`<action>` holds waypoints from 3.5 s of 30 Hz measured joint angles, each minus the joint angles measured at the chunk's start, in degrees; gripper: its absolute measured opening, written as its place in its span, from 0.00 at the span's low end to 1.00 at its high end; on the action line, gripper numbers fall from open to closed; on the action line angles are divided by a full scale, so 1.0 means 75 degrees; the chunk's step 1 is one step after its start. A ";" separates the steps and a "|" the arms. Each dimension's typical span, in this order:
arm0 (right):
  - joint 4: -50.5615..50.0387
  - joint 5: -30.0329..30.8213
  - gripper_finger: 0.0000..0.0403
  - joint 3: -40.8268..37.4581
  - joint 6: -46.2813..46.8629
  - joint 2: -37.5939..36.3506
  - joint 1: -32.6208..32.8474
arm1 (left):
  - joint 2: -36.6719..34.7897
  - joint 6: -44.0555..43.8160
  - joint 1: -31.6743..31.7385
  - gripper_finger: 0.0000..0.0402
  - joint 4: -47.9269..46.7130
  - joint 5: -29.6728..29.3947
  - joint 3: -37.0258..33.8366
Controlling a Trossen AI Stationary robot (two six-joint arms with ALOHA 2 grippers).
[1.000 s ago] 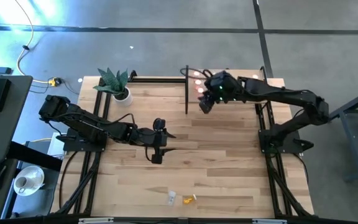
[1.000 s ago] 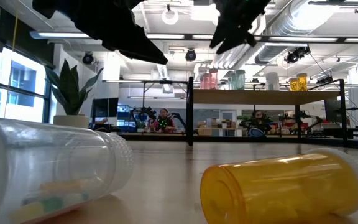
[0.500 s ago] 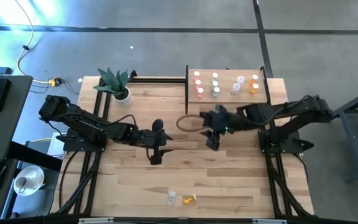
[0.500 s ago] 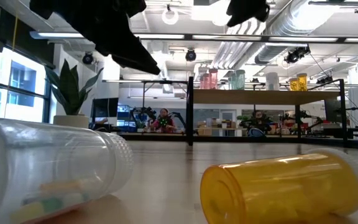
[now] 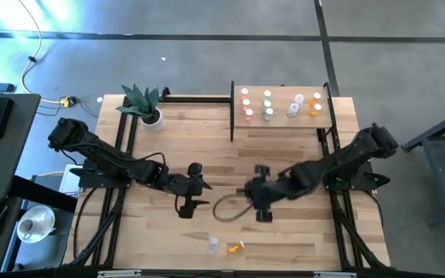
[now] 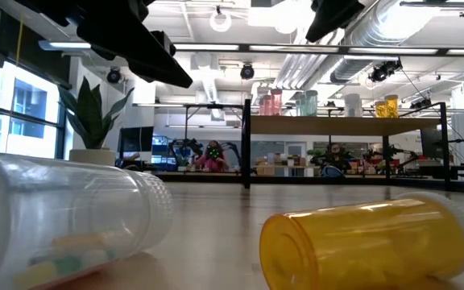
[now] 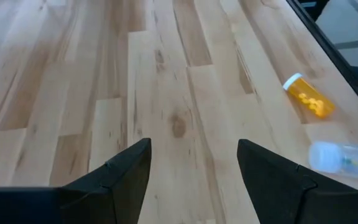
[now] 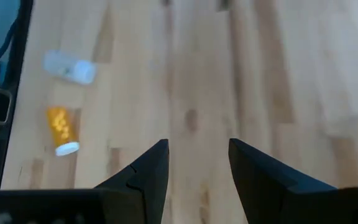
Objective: Pick and place medicine bottles onto shelf by color
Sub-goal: Put the orange pill bottle on the shelf aligned with the other orange pill bottles
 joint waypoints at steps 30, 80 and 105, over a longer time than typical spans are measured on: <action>0.3875 -0.1809 0.48 0.0000 -0.1016 0.3076 0.1390 | 0.0000 0.0000 -0.0029 0.57 0.0017 -0.0020 0.0000; 0.3435 -0.1485 0.22 0.0003 -0.1013 0.2787 0.0997 | 0.0000 -0.0283 -0.0023 0.57 0.0035 0.0777 0.0000; 0.1814 0.5393 0.22 0.0003 -0.8422 0.1093 0.0799 | -0.0003 -0.2264 0.0701 0.57 0.1910 0.1443 0.0000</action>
